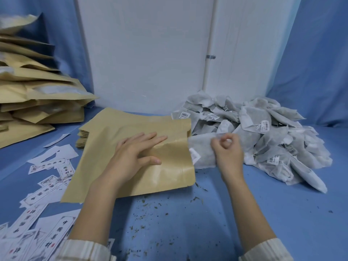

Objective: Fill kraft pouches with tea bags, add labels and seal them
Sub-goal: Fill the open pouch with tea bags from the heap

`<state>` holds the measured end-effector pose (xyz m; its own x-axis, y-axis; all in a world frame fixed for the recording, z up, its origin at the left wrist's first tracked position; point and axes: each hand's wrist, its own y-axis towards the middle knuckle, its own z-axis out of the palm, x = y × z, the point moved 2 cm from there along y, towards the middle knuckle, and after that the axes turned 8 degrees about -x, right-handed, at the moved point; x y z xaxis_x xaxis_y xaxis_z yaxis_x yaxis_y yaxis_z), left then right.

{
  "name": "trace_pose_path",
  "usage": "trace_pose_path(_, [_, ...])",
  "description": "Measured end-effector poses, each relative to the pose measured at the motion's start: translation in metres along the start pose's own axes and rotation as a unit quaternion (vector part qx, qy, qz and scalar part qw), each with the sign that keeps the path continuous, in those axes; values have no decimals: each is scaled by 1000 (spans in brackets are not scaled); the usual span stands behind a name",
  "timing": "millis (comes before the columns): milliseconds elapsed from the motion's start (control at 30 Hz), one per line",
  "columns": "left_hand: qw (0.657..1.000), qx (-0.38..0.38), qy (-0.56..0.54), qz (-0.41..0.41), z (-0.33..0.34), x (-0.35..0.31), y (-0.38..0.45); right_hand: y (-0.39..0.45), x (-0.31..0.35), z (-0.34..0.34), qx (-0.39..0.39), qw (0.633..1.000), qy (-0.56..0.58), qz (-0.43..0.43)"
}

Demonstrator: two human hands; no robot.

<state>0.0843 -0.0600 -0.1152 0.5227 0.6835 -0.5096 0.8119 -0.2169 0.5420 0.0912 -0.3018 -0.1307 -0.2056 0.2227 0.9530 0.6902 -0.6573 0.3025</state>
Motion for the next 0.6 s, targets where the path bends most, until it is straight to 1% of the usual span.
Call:
trace_pose_path(33, [1000, 2, -5, 15, 3, -6, 1, -9, 6, 9, 33, 999, -20, -22])
trace_pose_path(67, [1000, 5, -6, 29, 6, -12, 2, -18, 11, 18, 83, 995, -45, -40])
trace_pose_path(133, [999, 5, -5, 44, 8, -15, 3, -30, 17, 28, 210, 969, -121, -58])
trace_pose_path(167, [999, 1, -9, 43, 7, -14, 3, -33, 20, 28, 270, 952, -139, -46])
trace_pose_path(267, [999, 0, -36, 32, 8, -11, 3, -38, 27, 22, 431, 894, -117, 24])
trace_pose_path(333, [998, 18, -38, 40, 13, -14, 3, -42, 24, 17, 495, 858, -126, 47])
trace_pose_path(400, [998, 31, -37, 44, 17, -15, 3, -42, 20, 15, 521, 843, -87, 98])
trace_pose_path(433, [998, 30, -35, 40, 17, -13, 3, -41, 19, 15, 509, 852, -49, 108])
trace_pose_path(467, [999, 20, -27, 34, 17, -11, 3, -36, 17, 17, 462, 882, -18, 91])
trace_pose_path(500, [1000, 3, -9, 27, 16, -8, 3, -28, 14, 17, 369, 927, -1, 64])
trace_pose_path(533, [999, -18, 18, 19, 14, -5, 3, -19, 10, 16, 249, 968, -5, 30])
trace_pose_path(567, [998, -38, 45, 9, 13, -2, 2, -9, 4, 13, 136, 990, -30, -8])
trace_pose_path(600, [996, -54, 64, -1, 12, 0, 2, -1, -2, 11, 65, 994, -76, -42])
